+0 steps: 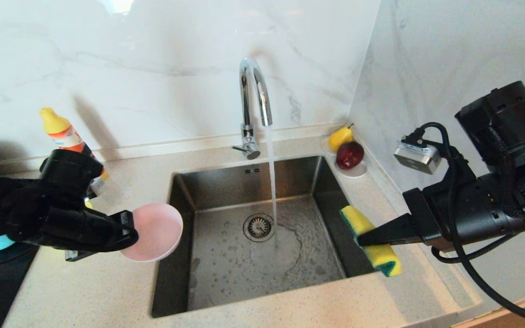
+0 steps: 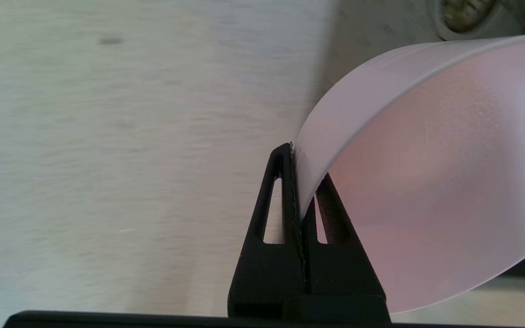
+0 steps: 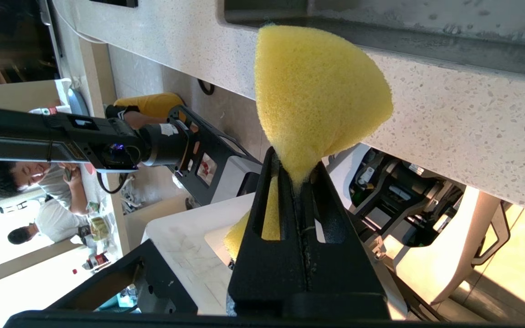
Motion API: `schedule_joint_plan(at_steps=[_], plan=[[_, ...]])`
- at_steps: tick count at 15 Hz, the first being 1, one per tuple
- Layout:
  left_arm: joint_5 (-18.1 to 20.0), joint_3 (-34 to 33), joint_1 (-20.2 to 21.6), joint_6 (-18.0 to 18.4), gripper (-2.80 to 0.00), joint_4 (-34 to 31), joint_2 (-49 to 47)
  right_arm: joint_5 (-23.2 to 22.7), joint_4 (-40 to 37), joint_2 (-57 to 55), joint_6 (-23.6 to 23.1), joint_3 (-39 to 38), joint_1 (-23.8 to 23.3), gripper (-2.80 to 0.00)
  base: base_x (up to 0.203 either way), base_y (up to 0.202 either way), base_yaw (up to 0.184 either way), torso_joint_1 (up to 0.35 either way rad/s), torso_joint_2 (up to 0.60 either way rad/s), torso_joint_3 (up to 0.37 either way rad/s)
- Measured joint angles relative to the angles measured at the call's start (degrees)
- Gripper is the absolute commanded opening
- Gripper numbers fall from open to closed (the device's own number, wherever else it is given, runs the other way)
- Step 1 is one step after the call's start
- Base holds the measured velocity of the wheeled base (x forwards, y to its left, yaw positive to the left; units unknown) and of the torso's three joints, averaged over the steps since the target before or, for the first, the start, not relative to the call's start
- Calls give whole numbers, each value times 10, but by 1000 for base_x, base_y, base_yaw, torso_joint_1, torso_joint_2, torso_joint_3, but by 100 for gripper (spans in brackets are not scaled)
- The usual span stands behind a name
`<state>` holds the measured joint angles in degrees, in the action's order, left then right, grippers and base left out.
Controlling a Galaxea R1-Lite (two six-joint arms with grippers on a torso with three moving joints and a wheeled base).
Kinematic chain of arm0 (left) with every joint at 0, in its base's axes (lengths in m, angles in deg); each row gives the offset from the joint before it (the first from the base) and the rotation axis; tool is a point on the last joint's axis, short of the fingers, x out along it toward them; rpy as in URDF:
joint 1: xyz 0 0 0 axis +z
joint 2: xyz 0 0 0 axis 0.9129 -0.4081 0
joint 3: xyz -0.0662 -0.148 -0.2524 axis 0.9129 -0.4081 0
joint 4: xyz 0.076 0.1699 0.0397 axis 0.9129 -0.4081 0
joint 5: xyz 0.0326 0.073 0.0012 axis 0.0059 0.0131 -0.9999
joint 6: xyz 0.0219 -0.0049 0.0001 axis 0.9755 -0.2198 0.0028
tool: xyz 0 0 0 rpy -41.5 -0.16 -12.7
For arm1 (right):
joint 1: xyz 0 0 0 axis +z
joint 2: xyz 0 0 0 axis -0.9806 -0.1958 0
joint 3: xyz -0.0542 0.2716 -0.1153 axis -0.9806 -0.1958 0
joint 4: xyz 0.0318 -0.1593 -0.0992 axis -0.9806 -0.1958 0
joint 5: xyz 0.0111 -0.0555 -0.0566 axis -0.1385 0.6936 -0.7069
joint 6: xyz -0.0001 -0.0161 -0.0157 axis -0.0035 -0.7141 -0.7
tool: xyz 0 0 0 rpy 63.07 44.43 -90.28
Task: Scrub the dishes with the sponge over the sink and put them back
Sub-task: Wash the bowl
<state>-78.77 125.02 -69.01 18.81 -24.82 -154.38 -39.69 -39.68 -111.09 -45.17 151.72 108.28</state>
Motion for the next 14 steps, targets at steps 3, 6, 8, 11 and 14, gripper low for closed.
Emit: schedule_joint_plan(at_steps=[3, 6, 8, 11, 14], plan=[[-7, 39, -53, -34, -280, -22, -35, 0, 0, 1, 0, 0, 1, -280, 0, 0, 0, 0, 0, 0], [-45, 63, -115, -67, -280, -23, -78, 0, 0, 2, -1, -1, 2, -280, 0, 0, 0, 0, 0, 0], [-67, 82, -153, -94, -280, -24, -107, -1, -1, 2, -1, -2, 2, -280, 0, 0, 0, 0, 0, 0], [-66, 117, -181, -118, -280, -22, -141, -2, -1, 3, -2, -3, 3, -280, 0, 0, 0, 0, 0, 0], [-66, 163, -201, -139, -280, -23, -185, -3, -1, 4, -2, -3, 4, -280, 0, 0, 0, 0, 0, 0]])
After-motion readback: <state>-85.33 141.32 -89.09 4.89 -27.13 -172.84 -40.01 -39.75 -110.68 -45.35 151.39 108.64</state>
